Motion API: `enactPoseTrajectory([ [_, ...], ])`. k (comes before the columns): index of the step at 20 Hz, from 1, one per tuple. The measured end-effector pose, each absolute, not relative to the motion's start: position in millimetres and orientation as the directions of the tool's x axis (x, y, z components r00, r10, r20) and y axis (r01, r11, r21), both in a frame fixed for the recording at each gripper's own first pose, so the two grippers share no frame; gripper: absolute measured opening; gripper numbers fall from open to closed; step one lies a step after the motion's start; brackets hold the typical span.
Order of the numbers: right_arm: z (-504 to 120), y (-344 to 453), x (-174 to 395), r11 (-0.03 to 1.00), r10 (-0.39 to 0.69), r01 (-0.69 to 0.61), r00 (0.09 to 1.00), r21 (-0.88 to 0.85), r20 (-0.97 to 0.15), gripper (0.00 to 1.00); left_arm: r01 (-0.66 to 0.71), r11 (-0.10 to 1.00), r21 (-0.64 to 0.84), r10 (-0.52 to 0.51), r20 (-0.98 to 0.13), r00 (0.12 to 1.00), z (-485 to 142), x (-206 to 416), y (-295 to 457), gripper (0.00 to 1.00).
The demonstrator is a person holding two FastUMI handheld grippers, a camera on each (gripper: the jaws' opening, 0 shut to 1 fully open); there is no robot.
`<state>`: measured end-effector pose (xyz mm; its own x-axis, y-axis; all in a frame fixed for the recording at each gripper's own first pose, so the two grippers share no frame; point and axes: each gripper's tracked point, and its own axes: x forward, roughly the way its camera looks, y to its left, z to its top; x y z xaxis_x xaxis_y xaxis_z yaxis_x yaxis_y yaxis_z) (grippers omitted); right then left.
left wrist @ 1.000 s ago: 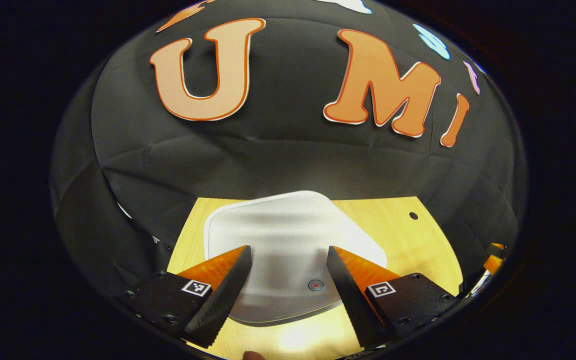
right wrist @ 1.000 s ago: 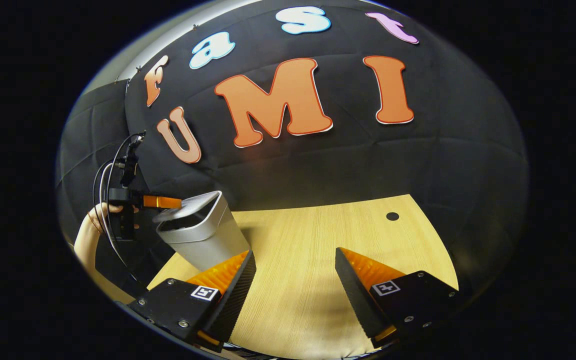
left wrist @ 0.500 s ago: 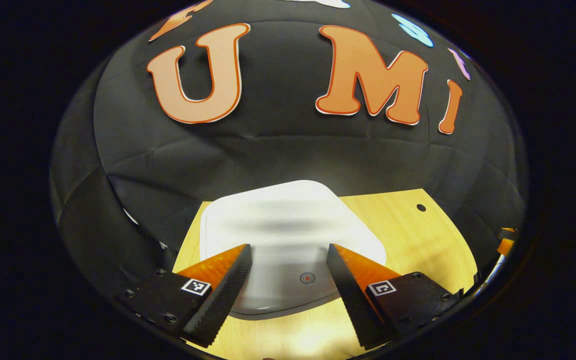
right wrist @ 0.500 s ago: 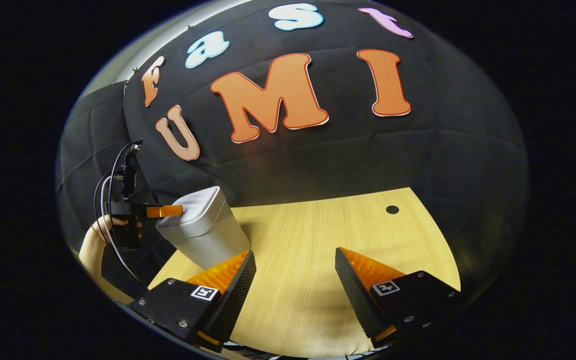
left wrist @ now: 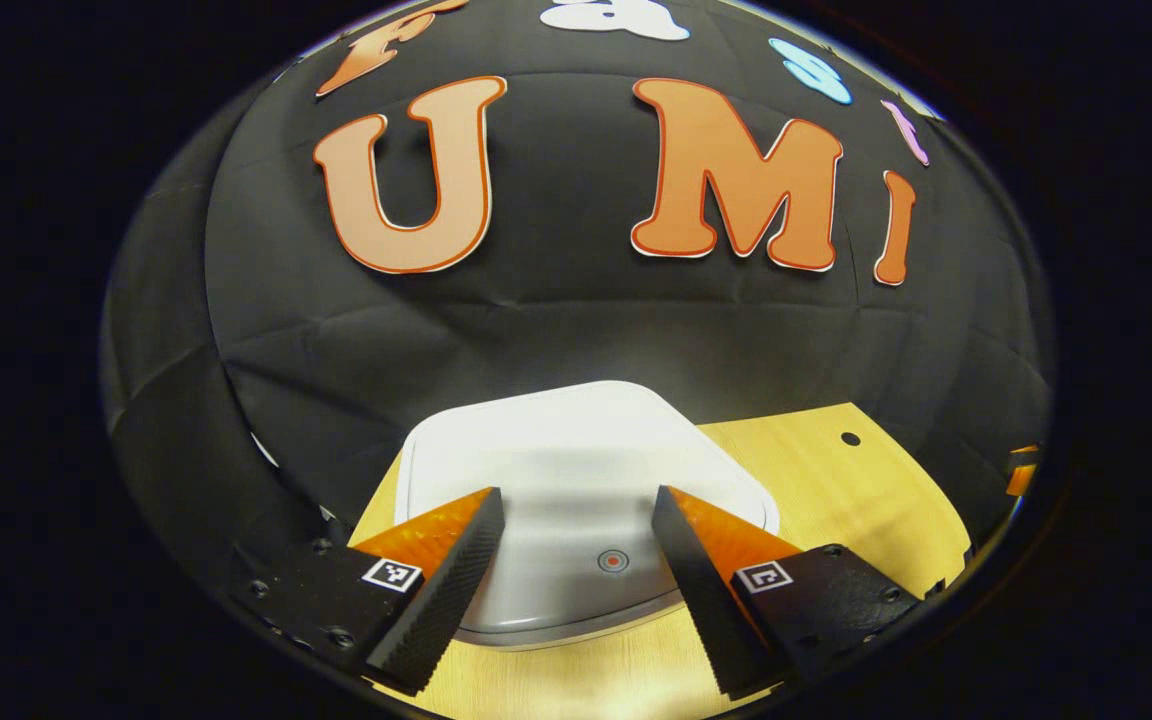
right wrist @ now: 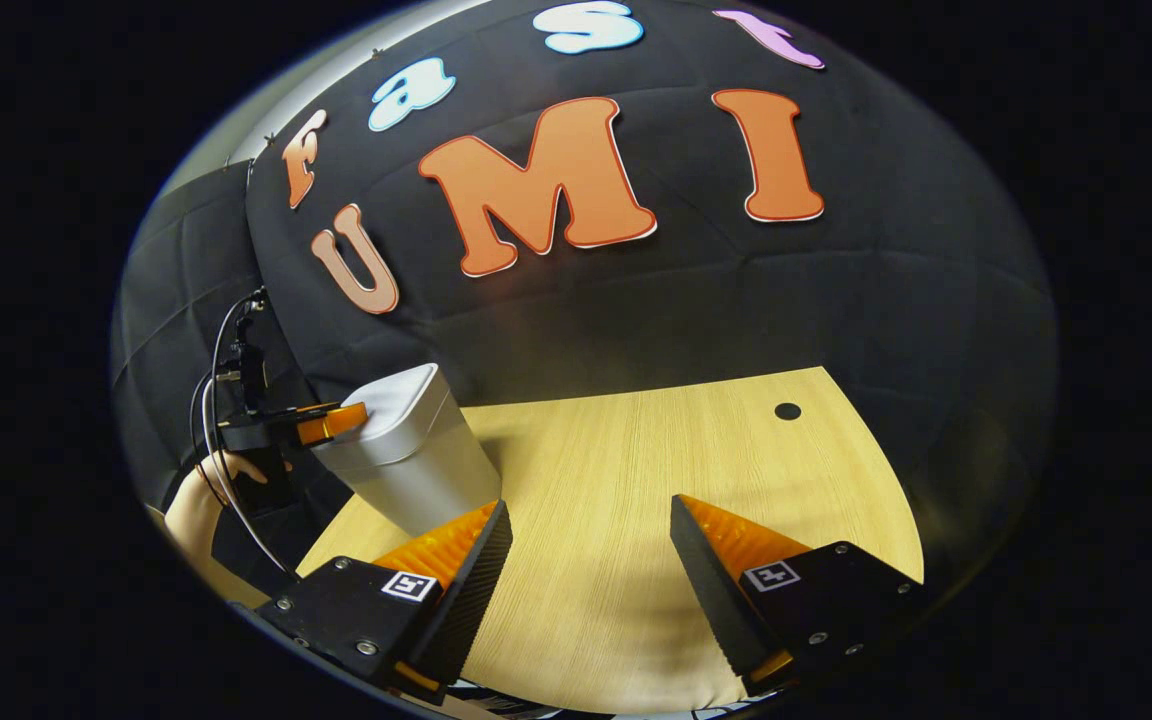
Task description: Press the lid of the desktop garbage bin to open it, pick up the crumpled paper on the desktop and throw it into the bin, then pick up the pop can on the desktop and drop it into the bin, and finally close the garbage bin lid.
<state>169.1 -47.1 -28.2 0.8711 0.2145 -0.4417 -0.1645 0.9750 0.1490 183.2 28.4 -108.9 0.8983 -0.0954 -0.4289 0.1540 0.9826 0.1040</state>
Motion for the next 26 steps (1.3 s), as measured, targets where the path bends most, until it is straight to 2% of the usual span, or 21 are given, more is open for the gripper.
enactPoseTrajectory([
  [9, -27, -49, 164, 0.975, 0.211, -0.159, 0.872, 0.154, -0.441, 0.95, 0.158, 0.976, 0.149, -0.077, -0.443, 0.893, -102, 185, 27, 0.97],
  [14, -22, -51, 169, 0.975, 0.204, -0.145, 0.882, 0.169, -0.424, 0.95, 0.118, 0.981, 0.154, -0.049, -0.394, 0.918, -99, 189, 24, 0.97],
  [19, -13, -48, 175, 0.976, 0.199, -0.147, 0.895, 0.158, -0.399, 0.95, 0.127, 0.986, 0.113, -0.079, -0.355, 0.932, -88, 171, 5, 0.97],
  [26, 3, -38, 186, 0.976, 0.197, -0.151, 0.917, 0.155, -0.346, 0.95, 0.208, 0.969, 0.136, -0.165, -0.271, 0.948, -46, 143, -43, 0.96],
])
